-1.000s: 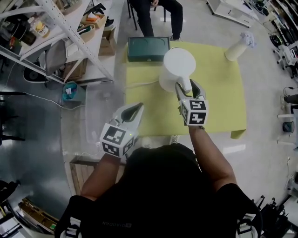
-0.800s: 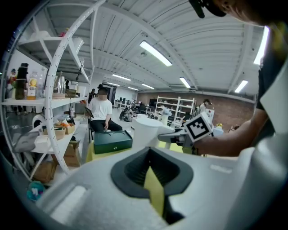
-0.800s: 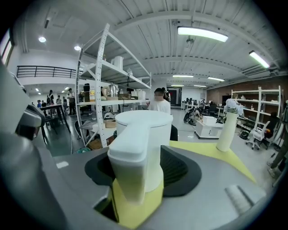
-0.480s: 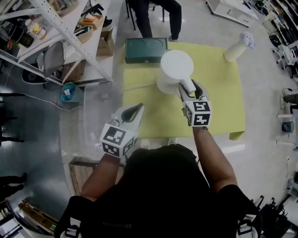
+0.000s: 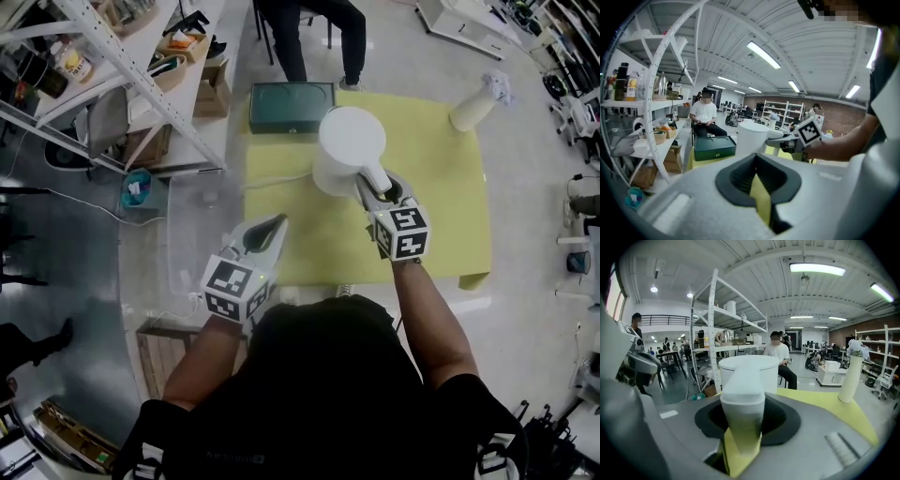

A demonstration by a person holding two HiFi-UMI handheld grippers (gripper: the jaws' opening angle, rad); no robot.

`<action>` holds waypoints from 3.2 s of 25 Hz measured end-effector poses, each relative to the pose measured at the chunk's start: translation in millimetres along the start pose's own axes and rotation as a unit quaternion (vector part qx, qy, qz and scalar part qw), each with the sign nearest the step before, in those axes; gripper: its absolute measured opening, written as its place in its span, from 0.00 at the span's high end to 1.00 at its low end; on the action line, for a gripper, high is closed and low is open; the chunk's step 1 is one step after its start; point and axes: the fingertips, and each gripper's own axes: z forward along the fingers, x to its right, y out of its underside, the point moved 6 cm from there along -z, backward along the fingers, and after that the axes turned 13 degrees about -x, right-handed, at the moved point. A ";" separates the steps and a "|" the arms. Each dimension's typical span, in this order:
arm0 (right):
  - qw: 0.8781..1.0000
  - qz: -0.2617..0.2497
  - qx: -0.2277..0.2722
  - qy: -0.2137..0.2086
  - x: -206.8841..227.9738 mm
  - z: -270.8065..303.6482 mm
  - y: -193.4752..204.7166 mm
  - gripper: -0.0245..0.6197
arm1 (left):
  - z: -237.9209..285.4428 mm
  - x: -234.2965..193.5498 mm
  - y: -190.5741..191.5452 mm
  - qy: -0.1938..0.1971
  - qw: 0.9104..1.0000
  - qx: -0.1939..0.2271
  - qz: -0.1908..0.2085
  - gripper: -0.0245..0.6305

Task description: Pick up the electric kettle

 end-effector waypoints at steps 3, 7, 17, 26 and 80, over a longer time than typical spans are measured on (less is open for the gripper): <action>1.000 0.000 0.010 -0.011 6.1 0.5 -5.7 0.74 | -1.7 0.8 -0.6 -0.006 1.000 0.001 -0.001 0.96; 0.999 -0.011 0.026 -0.019 9.3 2.6 -19.1 0.75 | -5.8 0.4 1.0 -0.017 1.000 0.000 -0.007 0.96; 0.997 -0.037 0.069 -0.017 6.3 8.5 -54.4 0.78 | -20.6 -4.5 10.1 -0.046 0.999 0.002 -0.027 0.96; 0.995 -0.032 0.097 -0.016 12.8 -11.3 -76.9 0.78 | -20.8 -7.5 10.6 -0.049 0.998 0.004 -0.032 0.96; 0.989 0.060 0.087 0.101 215.8 -60.1 12.7 0.78 | 101.4 73.9 -35.3 -0.010 0.999 -0.035 0.001 0.96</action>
